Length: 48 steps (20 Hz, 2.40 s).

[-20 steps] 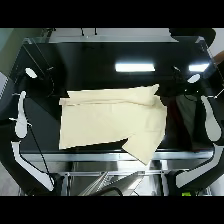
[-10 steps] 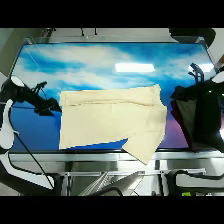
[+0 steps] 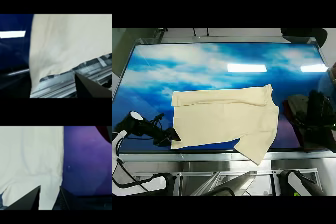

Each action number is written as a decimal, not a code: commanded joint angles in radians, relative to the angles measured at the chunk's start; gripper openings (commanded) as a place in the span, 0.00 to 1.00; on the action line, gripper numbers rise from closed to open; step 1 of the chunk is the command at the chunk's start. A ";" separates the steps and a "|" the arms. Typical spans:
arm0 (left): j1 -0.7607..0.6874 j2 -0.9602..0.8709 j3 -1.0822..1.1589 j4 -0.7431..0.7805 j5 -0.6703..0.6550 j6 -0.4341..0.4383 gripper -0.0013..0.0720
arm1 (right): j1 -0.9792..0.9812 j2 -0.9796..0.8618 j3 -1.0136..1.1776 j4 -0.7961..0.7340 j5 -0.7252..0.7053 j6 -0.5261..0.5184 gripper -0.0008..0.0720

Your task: Fold the shirts.

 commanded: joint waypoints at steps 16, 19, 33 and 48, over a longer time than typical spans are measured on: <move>0.002 0.020 0.050 -0.132 0.070 0.098 0.04 | -0.023 -0.067 -0.444 0.192 -0.201 -0.146 0.67; 0.002 0.020 0.050 -0.132 0.064 0.098 0.04 | 0.012 -0.157 -0.459 0.251 -0.188 -0.225 0.67; 0.166 0.304 0.052 -0.114 -0.013 0.090 0.04 | 0.066 -0.020 -0.102 0.539 -0.037 -0.285 0.04; -0.126 -0.435 0.924 -0.122 0.015 0.063 0.04 | 0.314 -0.782 0.499 0.565 -0.328 -0.377 0.04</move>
